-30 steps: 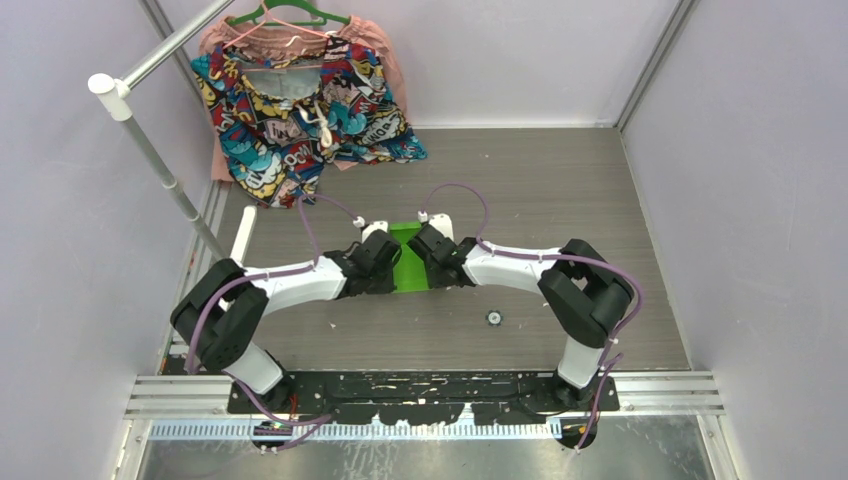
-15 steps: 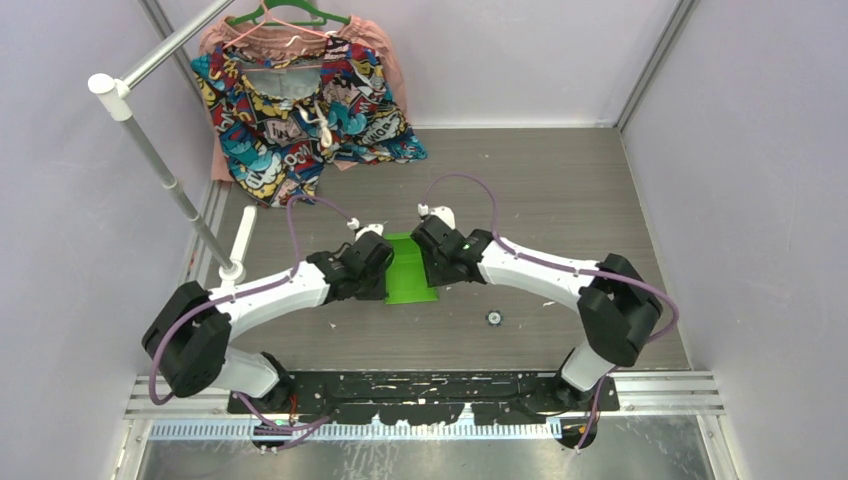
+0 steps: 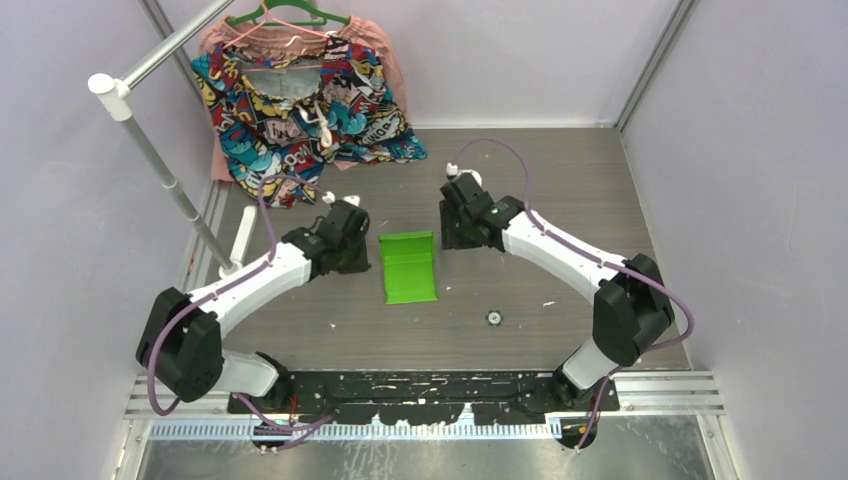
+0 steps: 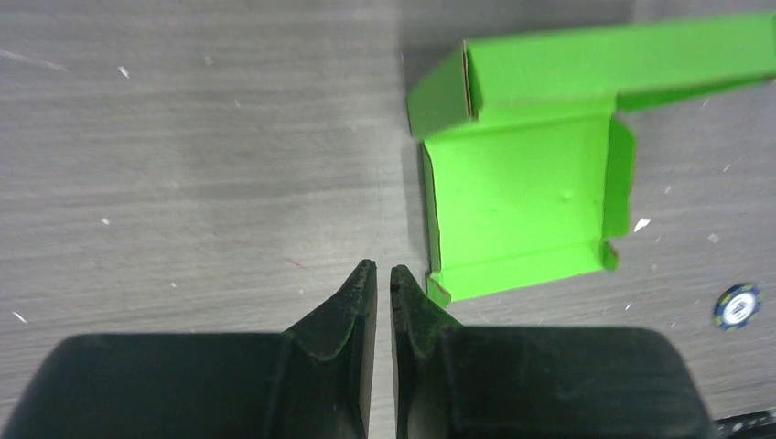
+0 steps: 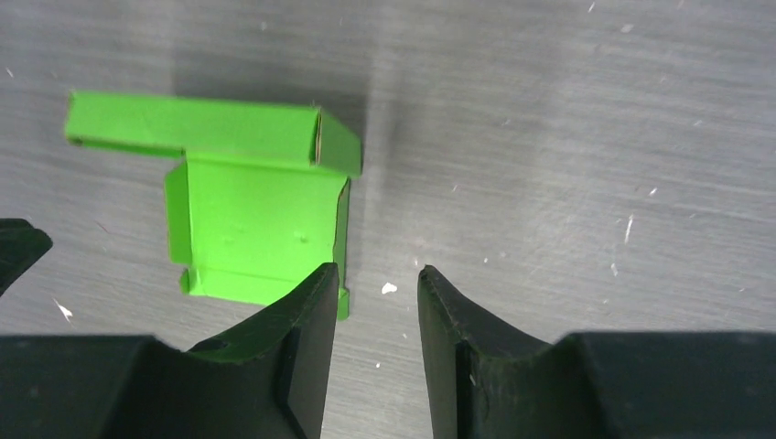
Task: Fold the paper box
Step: Close the paper box at the center of the board.
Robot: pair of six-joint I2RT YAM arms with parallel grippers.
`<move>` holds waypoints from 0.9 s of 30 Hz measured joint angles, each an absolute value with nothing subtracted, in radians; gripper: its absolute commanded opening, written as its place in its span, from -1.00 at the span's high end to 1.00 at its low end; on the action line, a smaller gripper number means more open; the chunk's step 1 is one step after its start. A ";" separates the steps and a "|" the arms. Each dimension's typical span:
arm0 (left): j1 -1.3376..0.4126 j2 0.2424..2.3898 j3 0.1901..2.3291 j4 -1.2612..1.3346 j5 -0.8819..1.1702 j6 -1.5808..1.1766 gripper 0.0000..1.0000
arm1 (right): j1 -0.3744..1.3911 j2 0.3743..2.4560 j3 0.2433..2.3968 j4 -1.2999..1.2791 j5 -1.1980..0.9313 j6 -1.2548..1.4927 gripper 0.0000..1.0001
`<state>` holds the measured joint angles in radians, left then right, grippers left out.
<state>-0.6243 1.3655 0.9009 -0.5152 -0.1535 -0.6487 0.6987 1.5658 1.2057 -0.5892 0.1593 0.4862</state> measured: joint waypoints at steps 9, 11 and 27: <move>-0.477 1.444 1.122 -0.544 -0.097 -0.578 0.75 | 0.583 1.714 1.465 -0.625 0.101 0.444 0.12; -0.464 1.496 1.181 -0.542 -0.083 -0.566 0.75 | 0.569 1.770 1.520 -0.630 0.085 0.439 0.12; -0.463 1.692 1.271 -0.508 0.008 -0.542 0.77 | 0.544 2.005 1.662 -0.685 -0.029 0.417 0.20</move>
